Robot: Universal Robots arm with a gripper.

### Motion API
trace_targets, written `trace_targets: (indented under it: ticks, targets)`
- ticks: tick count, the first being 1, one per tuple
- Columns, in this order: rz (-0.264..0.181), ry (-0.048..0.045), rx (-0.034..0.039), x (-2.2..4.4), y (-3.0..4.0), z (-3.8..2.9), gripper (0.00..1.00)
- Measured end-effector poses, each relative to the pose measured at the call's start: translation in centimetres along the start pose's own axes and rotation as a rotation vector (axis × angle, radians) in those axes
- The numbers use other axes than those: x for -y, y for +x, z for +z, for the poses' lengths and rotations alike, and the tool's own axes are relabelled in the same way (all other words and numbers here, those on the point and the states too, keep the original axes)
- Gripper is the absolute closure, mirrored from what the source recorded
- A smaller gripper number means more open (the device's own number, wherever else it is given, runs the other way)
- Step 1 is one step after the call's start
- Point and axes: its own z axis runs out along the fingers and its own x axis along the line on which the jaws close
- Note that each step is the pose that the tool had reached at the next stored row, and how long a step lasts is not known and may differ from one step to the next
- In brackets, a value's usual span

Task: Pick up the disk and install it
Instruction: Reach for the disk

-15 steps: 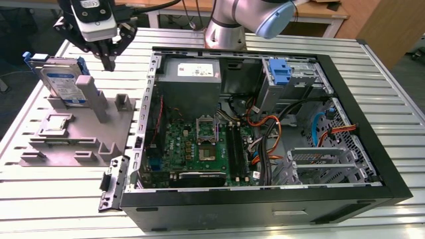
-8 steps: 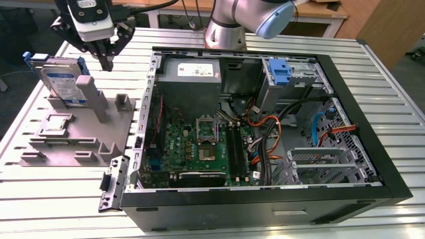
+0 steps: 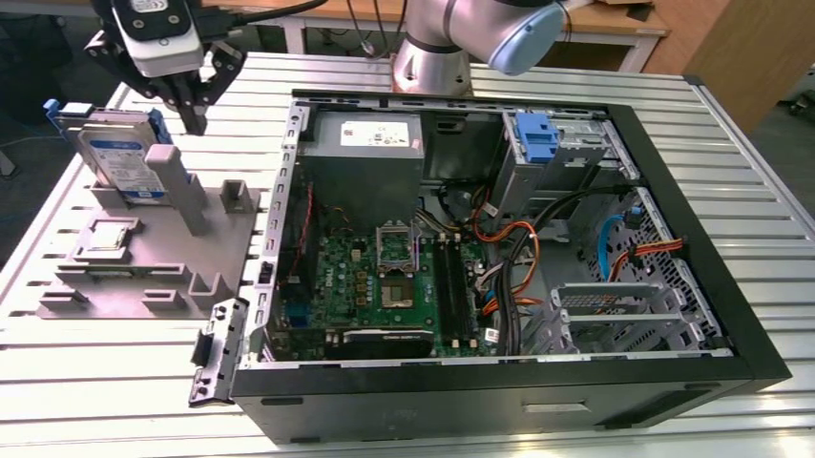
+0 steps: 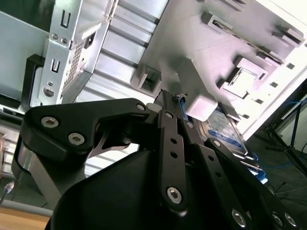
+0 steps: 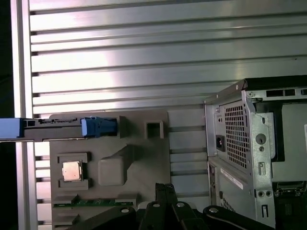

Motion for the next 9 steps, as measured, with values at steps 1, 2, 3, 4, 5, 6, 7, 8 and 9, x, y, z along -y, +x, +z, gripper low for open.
trace_targets:
  ticks: [1, 2, 3, 4, 5, 6, 7, 8, 9]
  targets:
    - [0.0, -0.0002, 0.0005, -0.08, 0.16, 0.01, 0.9]
    - [0.0, -0.0004, 0.0009, -0.15, 0.32, 0.02, 0.9]
    - [0.0, -0.0008, 0.0013, -0.18, 0.48, 0.03, 0.9]
    - [0.0, -0.001, 0.002, -0.22, 0.66, 0.05, 0.9]
    - [0.0, -0.0011, 0.0025, -0.26, 0.83, 0.06, 0.9]
    - [0.0, -0.0013, 0.0029, -0.28, 0.98, 0.07, 0.9]
    - [0.0, -0.0014, 0.0033, -0.28, 1.14, 0.08, 0.9]
    - [0.0, -0.0014, 0.0036, -0.29, 1.29, 0.1, 0.9]
    - [0.0, -0.0014, 0.0037, -0.3, 1.43, 0.11, 0.9]
